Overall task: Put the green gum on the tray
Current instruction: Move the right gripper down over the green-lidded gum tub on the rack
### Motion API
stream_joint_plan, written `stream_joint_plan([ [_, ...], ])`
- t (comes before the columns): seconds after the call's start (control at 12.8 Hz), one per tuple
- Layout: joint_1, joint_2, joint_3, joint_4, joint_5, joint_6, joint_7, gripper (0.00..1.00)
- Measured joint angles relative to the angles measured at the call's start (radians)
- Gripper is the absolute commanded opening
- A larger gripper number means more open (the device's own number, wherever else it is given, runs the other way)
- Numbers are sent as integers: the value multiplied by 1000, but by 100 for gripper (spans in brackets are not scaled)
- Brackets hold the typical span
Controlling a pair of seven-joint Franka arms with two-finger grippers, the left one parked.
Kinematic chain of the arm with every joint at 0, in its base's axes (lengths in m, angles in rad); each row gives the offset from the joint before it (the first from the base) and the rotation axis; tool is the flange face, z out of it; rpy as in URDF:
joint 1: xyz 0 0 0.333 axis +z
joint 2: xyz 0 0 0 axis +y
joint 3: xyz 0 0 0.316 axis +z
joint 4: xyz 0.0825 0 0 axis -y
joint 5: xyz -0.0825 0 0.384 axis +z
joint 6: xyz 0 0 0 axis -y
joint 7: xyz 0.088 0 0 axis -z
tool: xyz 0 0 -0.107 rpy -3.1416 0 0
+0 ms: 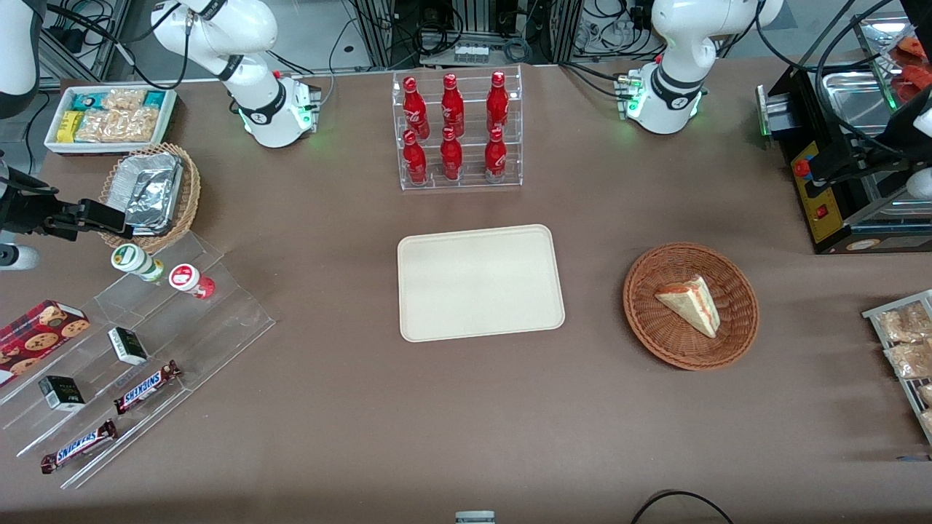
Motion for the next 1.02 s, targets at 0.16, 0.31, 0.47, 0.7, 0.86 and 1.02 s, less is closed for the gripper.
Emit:
stream_joint_plan([
  [0.16, 0, 0, 0, 0, -4, 0, 10, 100],
  [0.31, 1, 1, 0, -1, -17, 0, 13, 100],
  [0.47, 0, 1, 0, -16, -19, 1, 13, 100],
  [0.7, -3, -19, -6, -97, -20, 60, -14, 100],
  [0.86, -8, -57, -23, -200, -22, 146, -106, 100],
  [1.02, -20, -100, -51, -311, -23, 249, -259, 100],
])
